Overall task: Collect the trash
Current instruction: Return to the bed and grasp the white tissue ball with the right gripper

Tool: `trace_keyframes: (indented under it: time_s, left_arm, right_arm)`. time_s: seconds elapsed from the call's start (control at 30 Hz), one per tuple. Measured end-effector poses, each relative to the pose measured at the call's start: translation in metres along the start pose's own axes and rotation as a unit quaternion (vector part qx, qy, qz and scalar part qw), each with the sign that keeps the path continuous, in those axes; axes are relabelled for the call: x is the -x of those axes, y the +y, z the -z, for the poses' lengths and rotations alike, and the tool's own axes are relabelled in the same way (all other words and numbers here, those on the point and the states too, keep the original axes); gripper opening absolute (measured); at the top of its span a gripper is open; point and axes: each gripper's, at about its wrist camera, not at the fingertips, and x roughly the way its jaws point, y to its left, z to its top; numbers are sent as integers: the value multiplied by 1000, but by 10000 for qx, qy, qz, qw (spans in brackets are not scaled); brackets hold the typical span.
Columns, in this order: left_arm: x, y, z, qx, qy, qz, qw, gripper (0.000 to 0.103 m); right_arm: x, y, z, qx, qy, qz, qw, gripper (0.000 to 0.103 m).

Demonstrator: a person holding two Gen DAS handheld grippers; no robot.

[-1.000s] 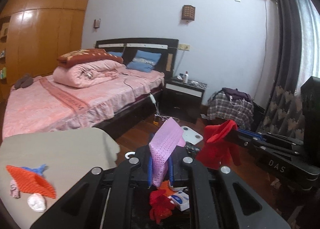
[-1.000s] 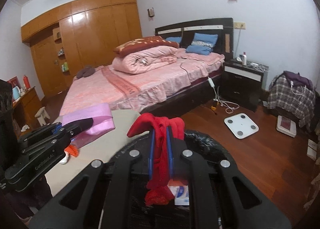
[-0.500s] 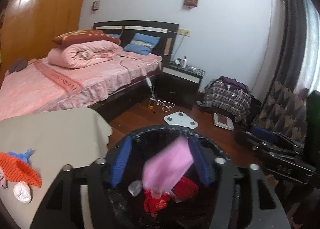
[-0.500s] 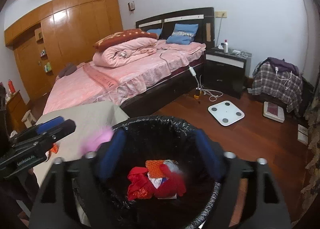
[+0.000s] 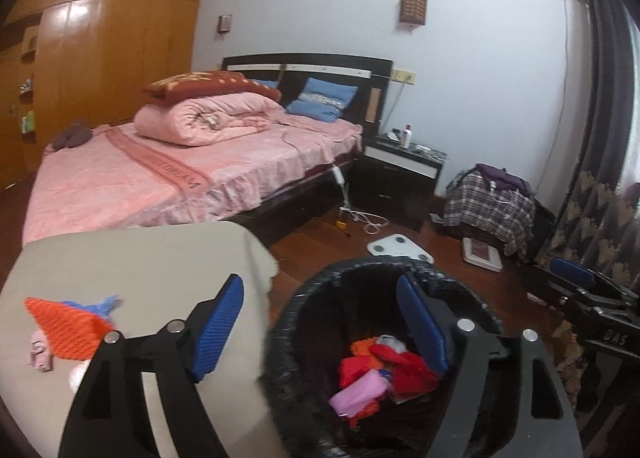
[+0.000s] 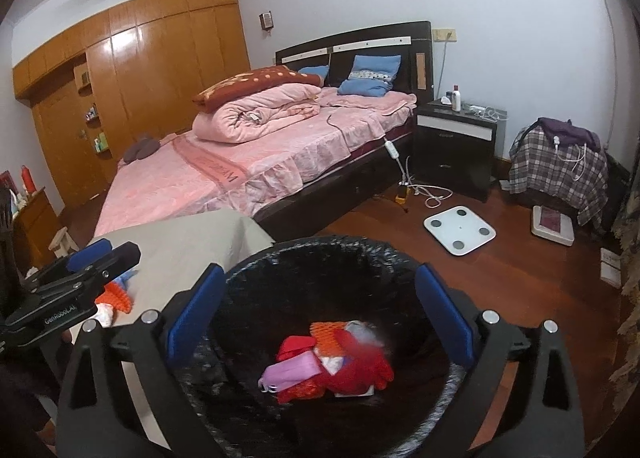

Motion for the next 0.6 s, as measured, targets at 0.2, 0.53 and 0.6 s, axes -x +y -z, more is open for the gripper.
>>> trace_keyframes:
  time_s: [0.2, 0.53, 0.6]
  left_arm:
    - [22, 38, 10, 46, -107, -558, 9984, 80]
    - [57, 133, 47, 342, -11, -1772, 9836, 80]
    - [64, 150, 55, 429, 14, -1960, 9797, 80]
  right_arm:
    - [-9, 38, 6, 114, 92, -312, 9994, 94]
    - [-41, 126, 18, 472, 346, -1082, 9924, 94]
    - [-46, 143, 20, 538, 394, -1233, 9901, 94]
